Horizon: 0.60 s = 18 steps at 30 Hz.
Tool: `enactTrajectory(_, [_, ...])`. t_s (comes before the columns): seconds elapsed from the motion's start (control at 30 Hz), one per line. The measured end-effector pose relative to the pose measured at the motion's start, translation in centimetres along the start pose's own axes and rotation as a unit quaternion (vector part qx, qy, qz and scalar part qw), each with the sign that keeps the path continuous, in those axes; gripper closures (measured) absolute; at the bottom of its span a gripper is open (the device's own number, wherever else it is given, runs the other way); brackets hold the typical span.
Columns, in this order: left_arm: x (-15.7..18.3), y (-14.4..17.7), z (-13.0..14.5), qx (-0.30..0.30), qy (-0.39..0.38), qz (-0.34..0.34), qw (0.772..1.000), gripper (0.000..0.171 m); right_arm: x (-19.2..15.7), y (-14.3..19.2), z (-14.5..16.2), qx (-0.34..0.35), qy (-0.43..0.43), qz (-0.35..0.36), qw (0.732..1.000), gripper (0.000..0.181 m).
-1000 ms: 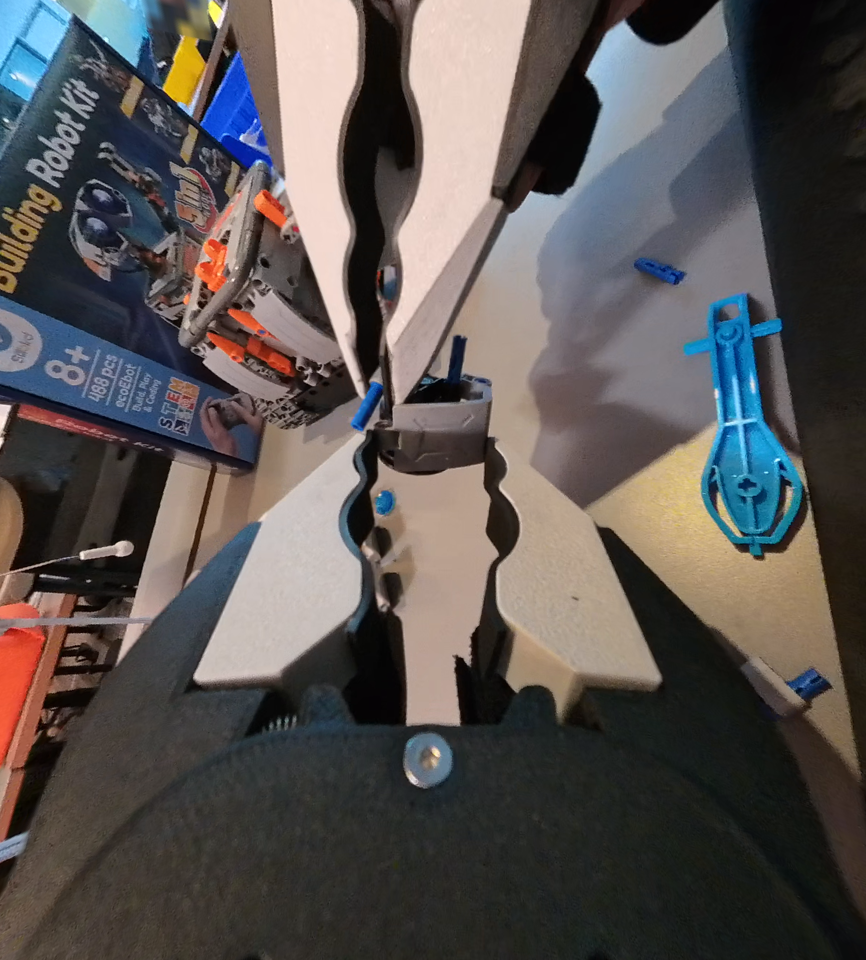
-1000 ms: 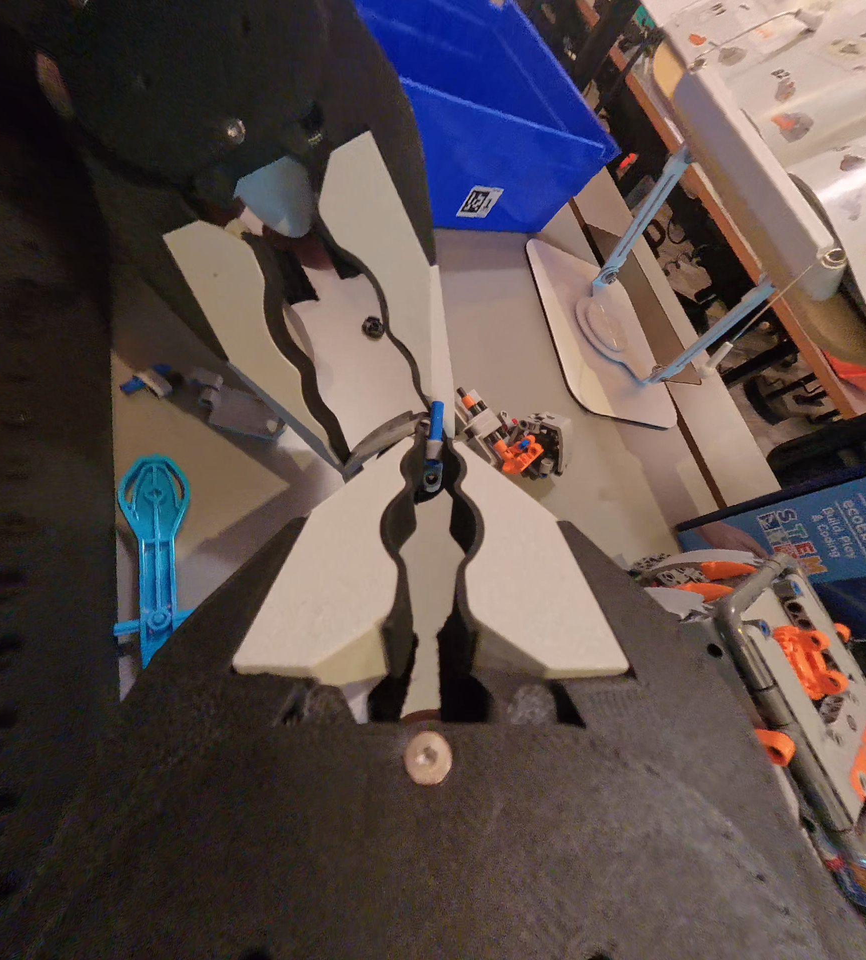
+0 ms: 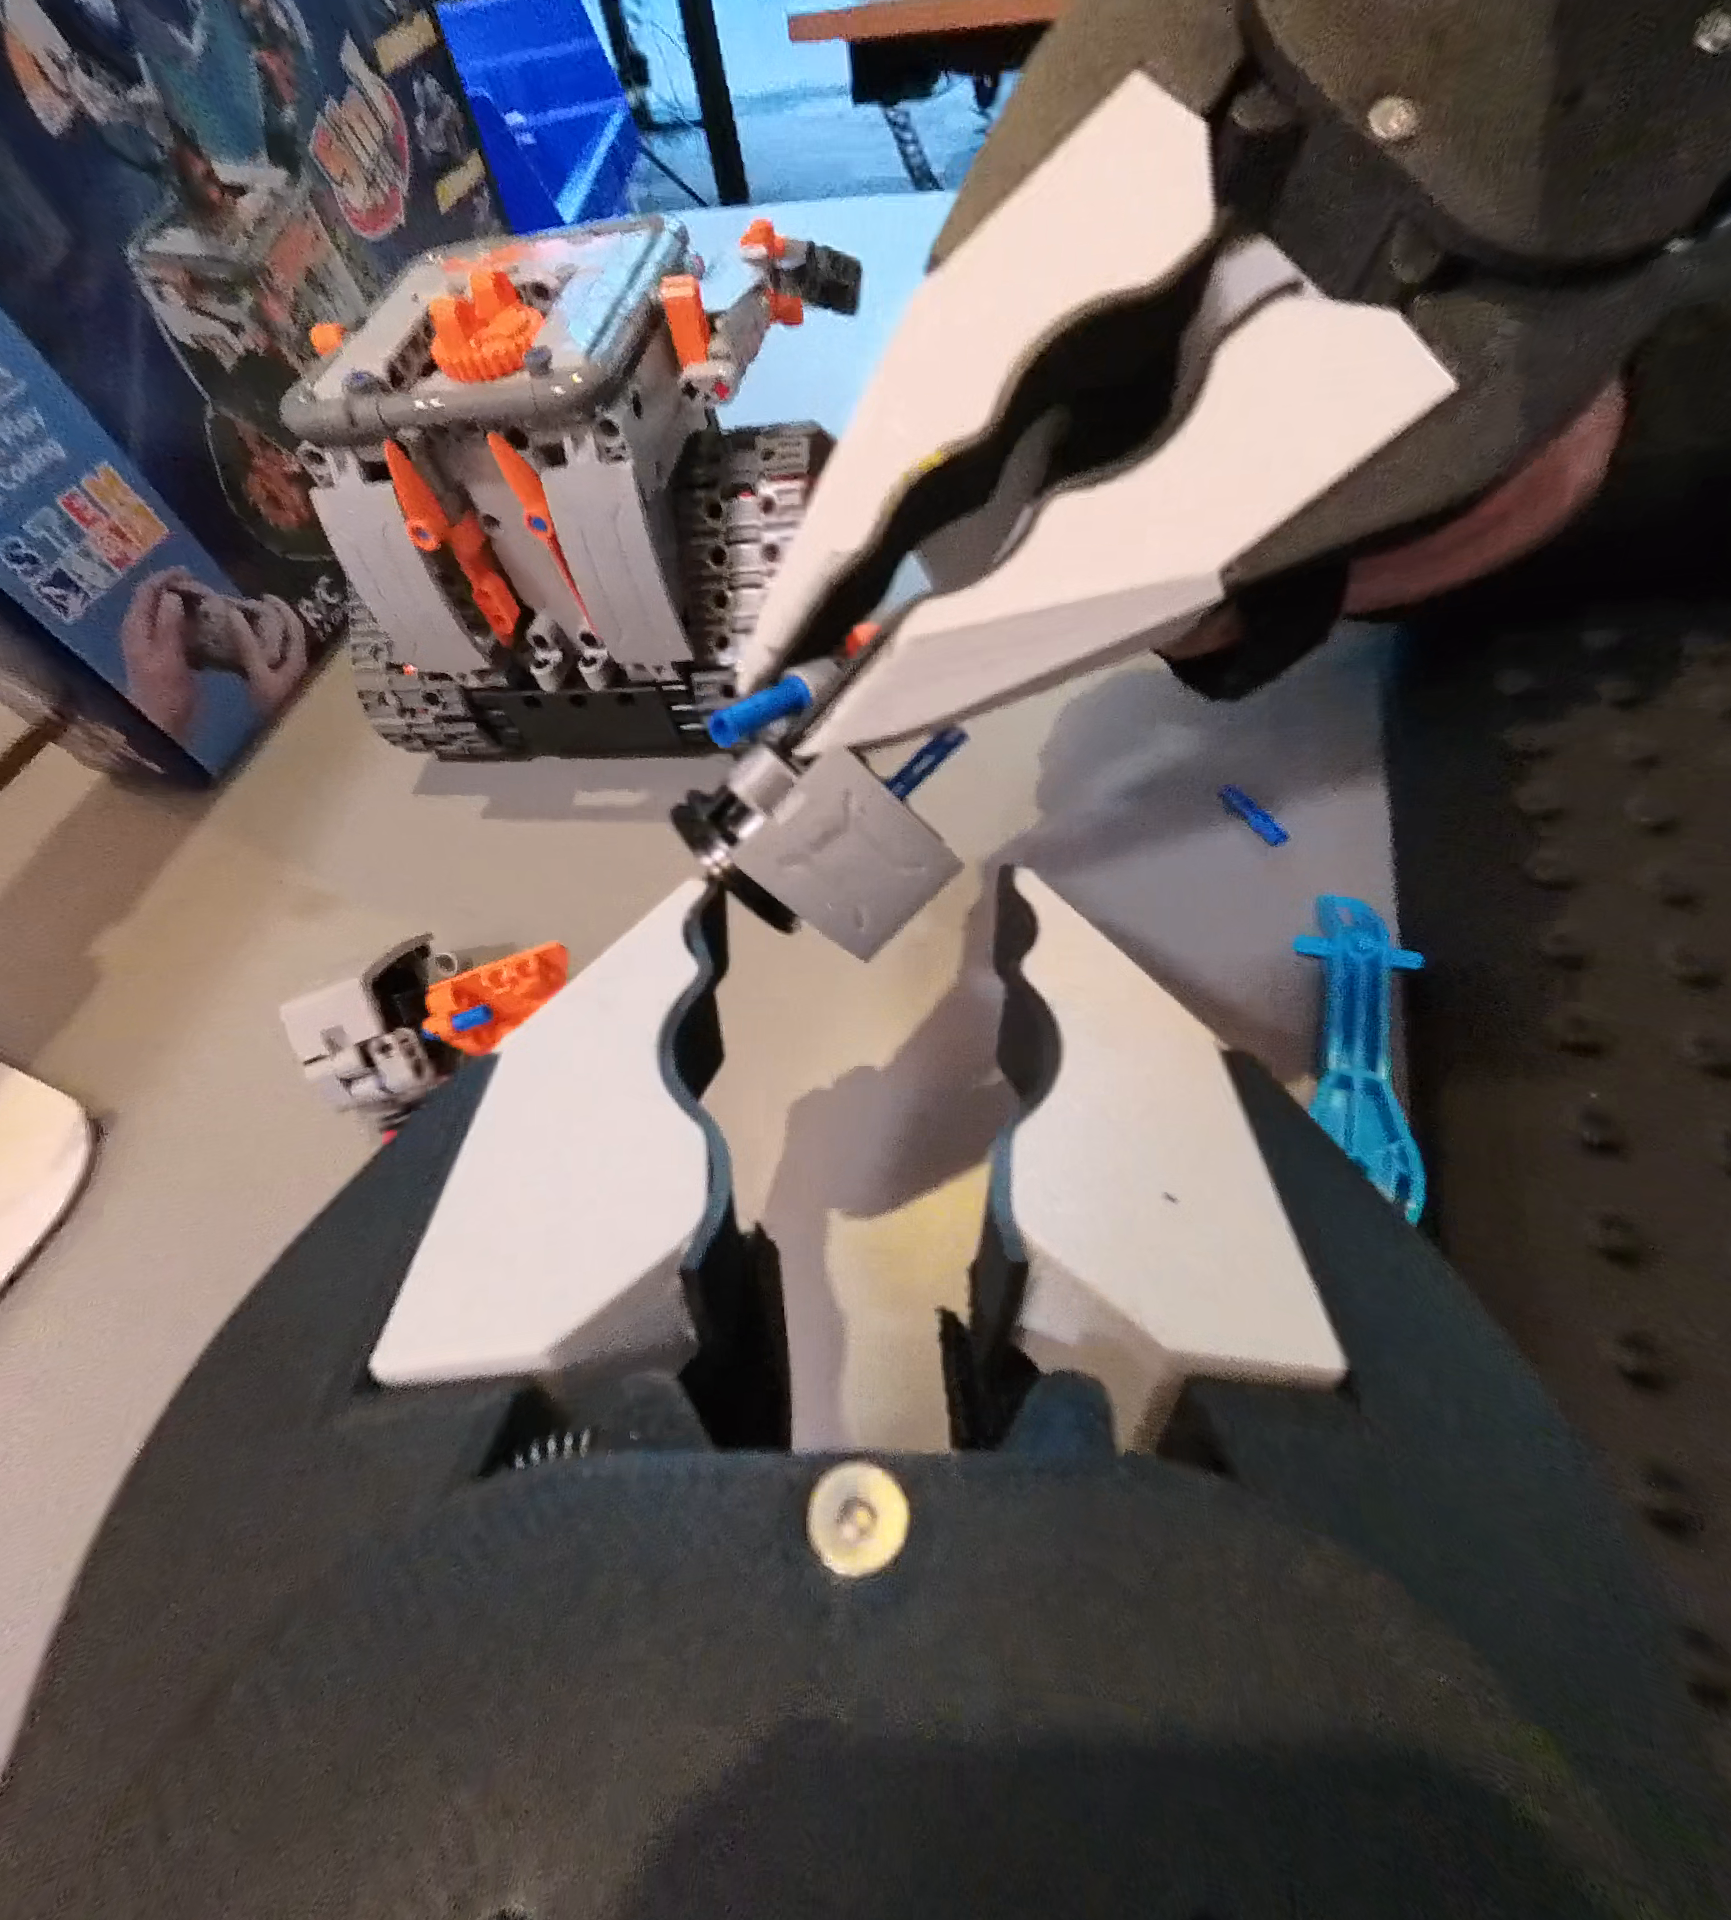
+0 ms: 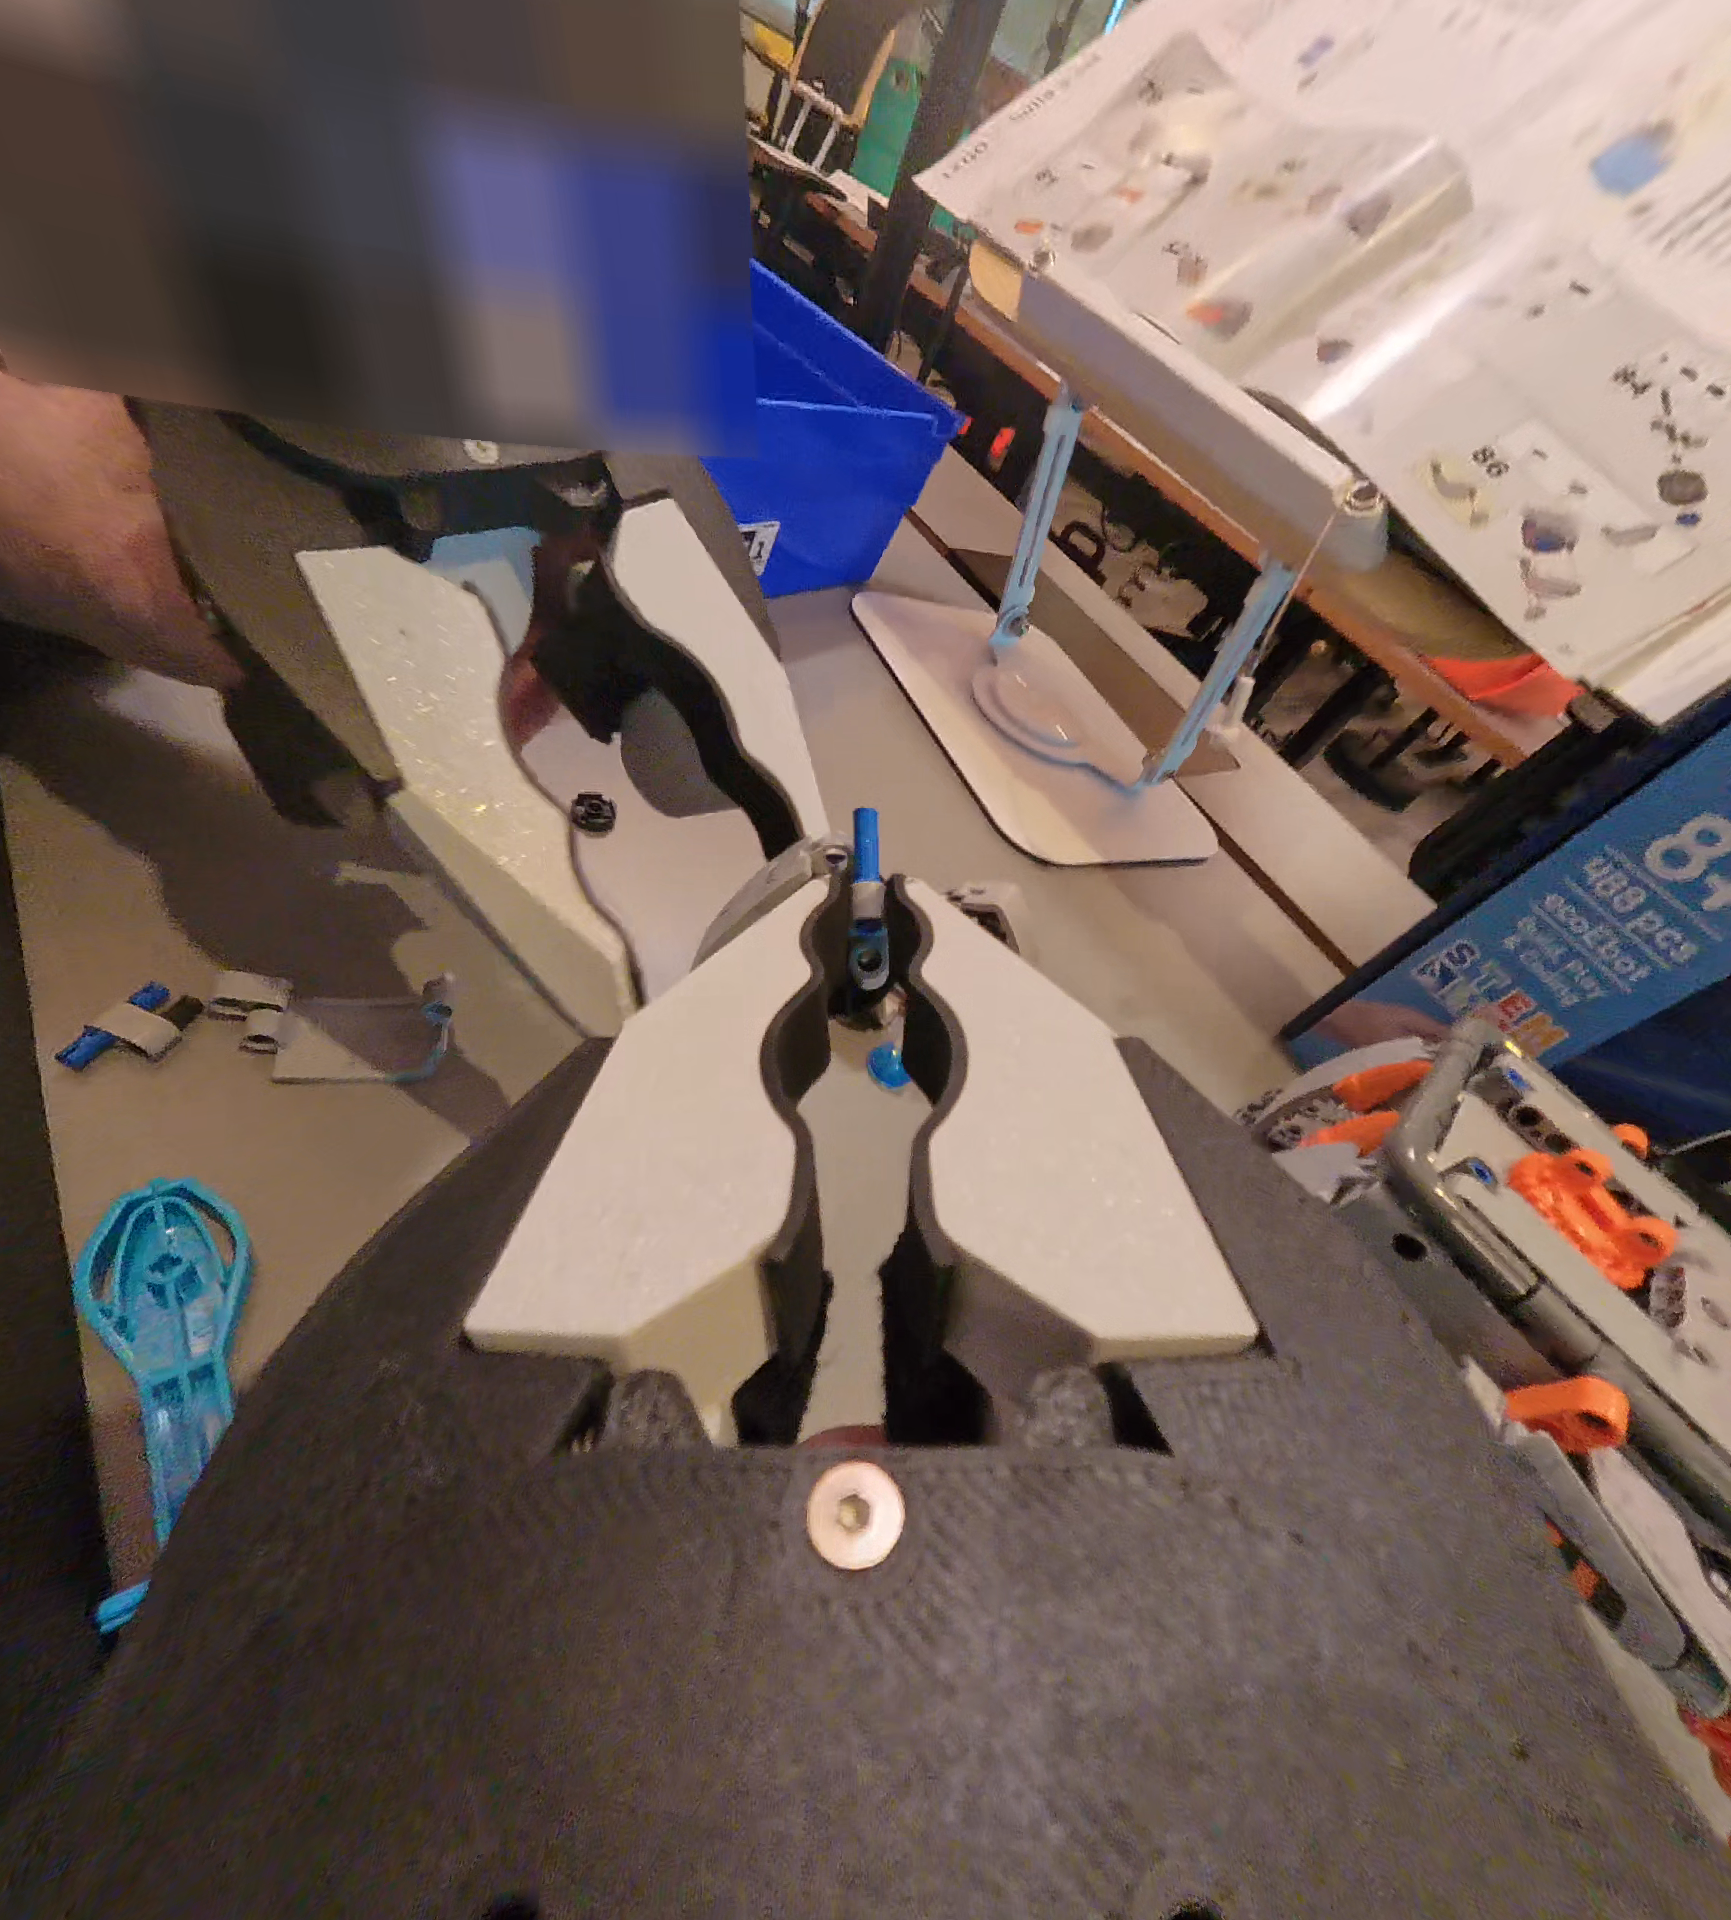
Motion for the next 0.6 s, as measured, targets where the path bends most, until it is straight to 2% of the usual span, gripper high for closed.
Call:
enactTrajectory(0.13, [-0.7, 0.4, 0.0, 0.002, -0.022, -0.022, 1.0, 0.138, 0.2, 0.1, -0.2, 0.007, -0.014, -0.004, 1.0, 0.177])
enactTrajectory(0.2, [-0.7, 0.5, 0.1, -0.002, -0.024, -0.019, 1.0, 0.139, 0.1, 0.1, -0.2, 0.008, -0.024, -0.018, 1.0, 0.176])
enactTrajectory(0.33, [-0.3, 0.2, 1.4, -0.044, -0.047, 0.005, 0.998, 0.141, -0.7, 0.1, 0.9, -0.025, -0.019, -0.07, 0.997, 0.175])
enactTrajectory(0.4, [0.1, 0.1, 2.3, -0.072, -0.055, 0.026, 0.996, 0.152, -1.1, 0.5, 1.6, -0.043, -0.015, -0.107, 0.993, 0.172])
enactTrajectory(0.5, [0.4, -0.1, 3.3, -0.11, -0.078, 0.037, 0.99, 0.156, -1.6, 1.5, 1.6, -0.034, 0.019, -0.124, 0.992, 0.165])
enactTrajectory(0.6, [1.2, -0.6, 4.0, -0.128, -0.086, 0.058, 0.986, 0.156, -2.2, 1.1, 2.9, -0.068, 0.02, -0.14, 0.988, 0.173])
Point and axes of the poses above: each gripper's, where its closed fingertips meet, y back along the fingers, z out of its underside, x = y × z across the jaws, the point moved 1 cm from there along y, back along the fingers, and after that the axes turned 5 degrees about z, right-handed, at the moved point
